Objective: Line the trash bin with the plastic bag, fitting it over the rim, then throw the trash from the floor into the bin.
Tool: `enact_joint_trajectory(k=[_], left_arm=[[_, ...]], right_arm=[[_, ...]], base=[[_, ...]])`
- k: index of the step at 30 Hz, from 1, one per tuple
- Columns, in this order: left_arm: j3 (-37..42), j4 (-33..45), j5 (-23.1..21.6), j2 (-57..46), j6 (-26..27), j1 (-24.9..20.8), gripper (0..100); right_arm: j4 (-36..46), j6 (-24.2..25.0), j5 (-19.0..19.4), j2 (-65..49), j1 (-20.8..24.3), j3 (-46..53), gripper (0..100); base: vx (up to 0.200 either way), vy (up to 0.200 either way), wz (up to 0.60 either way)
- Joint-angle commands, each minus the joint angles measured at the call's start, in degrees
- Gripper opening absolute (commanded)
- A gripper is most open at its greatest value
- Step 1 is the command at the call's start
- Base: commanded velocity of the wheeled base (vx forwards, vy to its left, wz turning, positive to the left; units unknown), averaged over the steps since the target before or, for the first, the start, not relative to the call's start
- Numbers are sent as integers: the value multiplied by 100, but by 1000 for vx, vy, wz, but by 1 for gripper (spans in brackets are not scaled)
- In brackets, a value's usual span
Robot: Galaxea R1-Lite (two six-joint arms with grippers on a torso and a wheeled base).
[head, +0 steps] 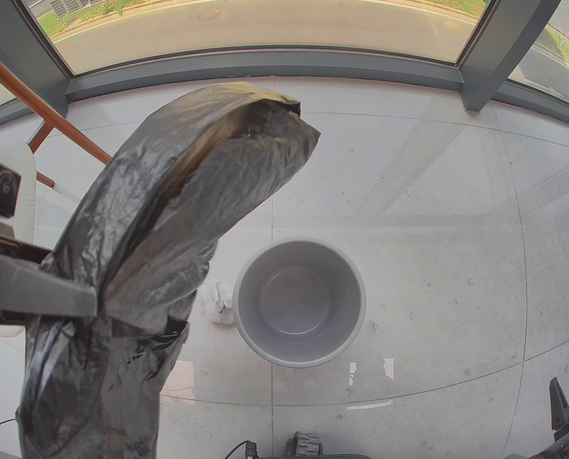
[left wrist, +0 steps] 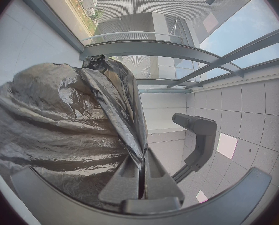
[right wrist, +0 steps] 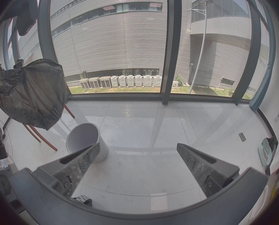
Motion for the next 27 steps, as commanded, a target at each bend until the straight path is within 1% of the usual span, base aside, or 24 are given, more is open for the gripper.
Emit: enact_joint_trajectory(k=[1, 6, 11, 13, 16, 20, 27], left_arm=[[10, -565, -19, 820, -22, 4, 0], [-16, -714, -19, 1101, -31, -32, 0], [-25, -714, -10, 1259, -22, -348, 0], [-51, -723, -19, 1356, -22, -366, 0], [-210, -723, -19, 1497, -22, -374, 0], [-438, -723, -2, 1708, -14, -541, 0], [-886, -723, 7, 2121, -14, -603, 0]], right_arm=[[-1, -2, 4, -66, 2, 96, 100], [-1, -2, 4, -66, 2, 96, 100], [-1, -2, 4, -66, 2, 96, 100], [-1, -2, 4, -66, 2, 96, 100], [-1, -2, 4, -66, 2, 96, 100], [-1, -2, 4, -66, 2, 96, 100], [-1, -2, 4, -66, 2, 96, 100]], base=[[0, 0, 0], [0, 0, 0], [0, 0, 0], [0, 0, 0], [0, 0, 0], [0, 0, 0], [0, 0, 0]])
